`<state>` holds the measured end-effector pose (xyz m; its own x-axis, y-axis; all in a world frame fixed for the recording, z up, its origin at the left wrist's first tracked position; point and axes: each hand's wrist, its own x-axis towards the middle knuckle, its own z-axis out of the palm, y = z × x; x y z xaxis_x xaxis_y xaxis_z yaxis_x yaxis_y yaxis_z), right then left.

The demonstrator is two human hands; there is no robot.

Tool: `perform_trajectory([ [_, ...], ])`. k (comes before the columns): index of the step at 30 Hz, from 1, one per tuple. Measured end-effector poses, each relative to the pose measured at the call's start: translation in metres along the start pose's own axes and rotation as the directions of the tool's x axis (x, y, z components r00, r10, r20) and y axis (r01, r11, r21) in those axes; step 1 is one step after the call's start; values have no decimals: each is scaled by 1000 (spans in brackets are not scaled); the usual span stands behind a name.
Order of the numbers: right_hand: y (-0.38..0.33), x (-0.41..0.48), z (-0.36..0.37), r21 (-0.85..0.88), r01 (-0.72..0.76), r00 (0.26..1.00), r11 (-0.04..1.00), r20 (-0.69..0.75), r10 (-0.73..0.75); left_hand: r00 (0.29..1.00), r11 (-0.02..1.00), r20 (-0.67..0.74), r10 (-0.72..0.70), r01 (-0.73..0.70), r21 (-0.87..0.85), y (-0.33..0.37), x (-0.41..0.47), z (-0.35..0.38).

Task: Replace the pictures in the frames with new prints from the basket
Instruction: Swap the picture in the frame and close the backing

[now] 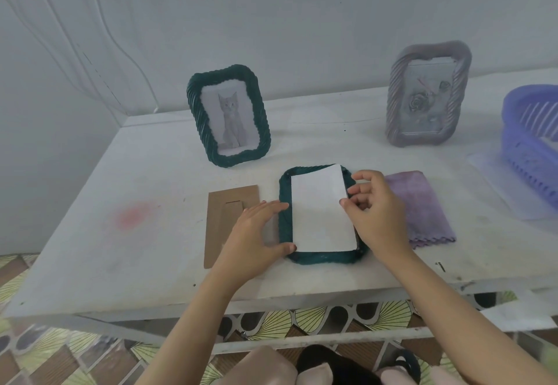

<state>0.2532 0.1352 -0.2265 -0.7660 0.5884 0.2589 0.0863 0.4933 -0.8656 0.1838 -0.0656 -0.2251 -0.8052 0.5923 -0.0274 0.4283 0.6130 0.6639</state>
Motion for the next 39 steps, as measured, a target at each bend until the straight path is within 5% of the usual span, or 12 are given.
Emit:
perform_trajectory([
  [12,-2,-3,-1,-37,39,999,999,-3,-39,1000,1000,-3,-3,3,-13,2,0,-1],
  [17,-4,-7,2,-524,128,991,842,46,-122,1000,1000,-4,-10,10,-18,3,-1,-1],
  [19,-6,-9,4,-581,118,993,805,82,-86,1000,1000,2,-7,7,-22,3,-1,0],
  [25,-3,-2,7,-375,-26,999,926,12,33,1000,1000,8,-7,8,-20,3,2,0],
  [35,2,-4,-8,-187,108,990,976,-66,-122,998,998,-5,55,-55,-11,8,3,-4],
  [39,-3,-3,-19,142,-111,992,984,-49,119,994,977,-28,108,-111,-181,24,7,-1],
])
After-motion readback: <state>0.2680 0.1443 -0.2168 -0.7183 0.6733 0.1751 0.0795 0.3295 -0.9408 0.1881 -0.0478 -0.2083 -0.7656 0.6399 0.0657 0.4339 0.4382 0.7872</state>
